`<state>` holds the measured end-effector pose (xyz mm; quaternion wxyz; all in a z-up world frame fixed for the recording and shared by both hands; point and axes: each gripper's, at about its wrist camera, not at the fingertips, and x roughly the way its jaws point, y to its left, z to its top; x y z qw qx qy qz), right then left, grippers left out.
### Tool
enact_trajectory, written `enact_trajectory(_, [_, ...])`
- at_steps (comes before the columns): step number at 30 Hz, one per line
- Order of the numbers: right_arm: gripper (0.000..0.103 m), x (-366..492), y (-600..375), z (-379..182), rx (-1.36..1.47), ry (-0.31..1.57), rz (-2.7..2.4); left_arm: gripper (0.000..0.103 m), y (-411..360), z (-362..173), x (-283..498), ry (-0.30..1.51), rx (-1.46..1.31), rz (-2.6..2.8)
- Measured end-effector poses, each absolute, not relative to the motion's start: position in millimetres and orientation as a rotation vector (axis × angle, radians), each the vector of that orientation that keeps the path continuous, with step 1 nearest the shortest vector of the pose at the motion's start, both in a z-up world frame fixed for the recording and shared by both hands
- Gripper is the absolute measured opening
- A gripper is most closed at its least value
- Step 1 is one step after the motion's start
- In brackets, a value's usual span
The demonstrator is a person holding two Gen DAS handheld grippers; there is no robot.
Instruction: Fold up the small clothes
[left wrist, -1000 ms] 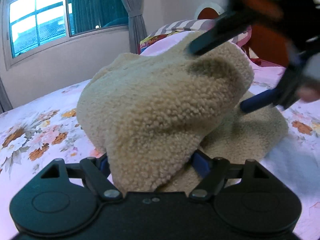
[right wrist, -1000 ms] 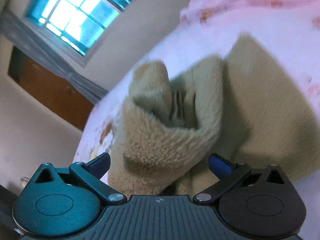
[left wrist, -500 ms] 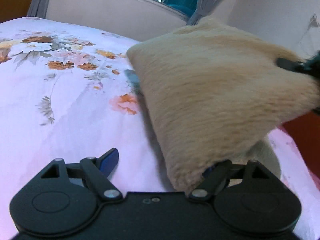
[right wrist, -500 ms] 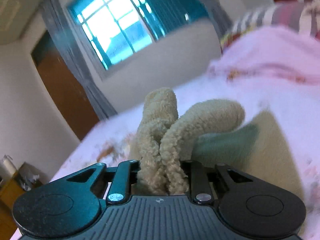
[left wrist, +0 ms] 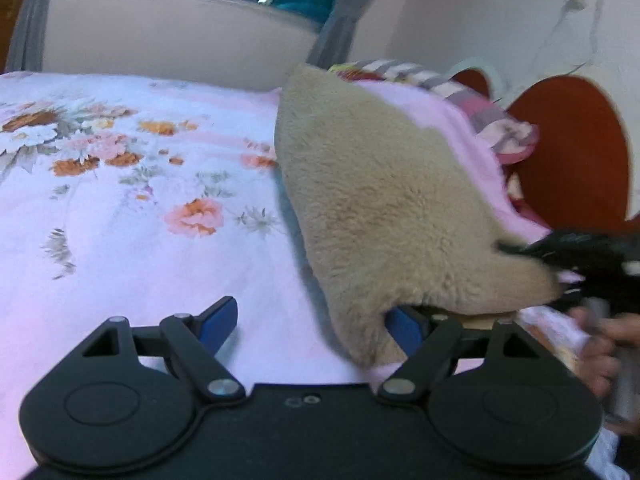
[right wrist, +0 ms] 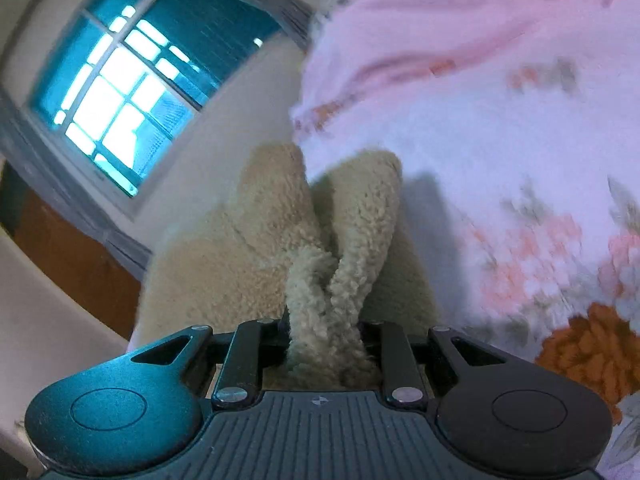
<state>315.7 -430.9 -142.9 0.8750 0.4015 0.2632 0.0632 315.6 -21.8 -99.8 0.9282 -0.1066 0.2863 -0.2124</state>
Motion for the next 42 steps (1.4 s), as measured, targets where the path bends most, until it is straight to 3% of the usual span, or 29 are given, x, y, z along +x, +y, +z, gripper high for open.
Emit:
enact_trajectory(4, [0.02,311,-441,-149,0.846,0.534,0.119,0.081,1,-70,320,0.475,-0.282,-0.412])
enact_trajectory(9, [0.021,308,-438,-146,0.847,0.536,0.119,0.08,-47,-50,407,0.592,-0.267,-0.514])
enact_trajectory(10, [0.023,316,-441,-144,0.84,0.532,0.113,0.083,-66,-57,429,0.675,-0.228,-0.545])
enact_trajectory(11, [0.036,317,-444,-140,0.829,0.52,0.093,0.084,-76,-66,447,0.745,-0.227,-0.542])
enact_trajectory(12, [0.043,313,-451,-131,0.818,0.504,0.065,0.085,-81,-74,460,0.786,-0.258,-0.539])
enact_trajectory(15, [0.045,297,-461,-105,0.701,0.405,0.022,0.086,-96,-79,473,0.761,-0.24,-0.529])
enact_trajectory(22, [0.045,397,-412,-39,0.352,0.419,0.173,0.087,-110,-74,463,0.739,-0.134,-0.535])
enact_trajectory(26, [0.048,452,-380,-104,0.253,0.715,0.167,0.087,-92,-76,462,0.725,-0.098,-0.54])
enact_trajectory(30, [0.049,422,-379,-77,0.275,0.56,0.19,0.084,-73,-54,436,0.629,-0.11,-0.507])
enact_trajectory(36, [0.049,400,-386,-75,0.305,0.564,0.167,0.084,-59,-42,346,0.506,0.008,-0.436])
enact_trajectory(42, [0.049,351,-393,-52,0.34,0.484,0.138,0.083,-66,-71,308,0.582,-0.008,-0.388])
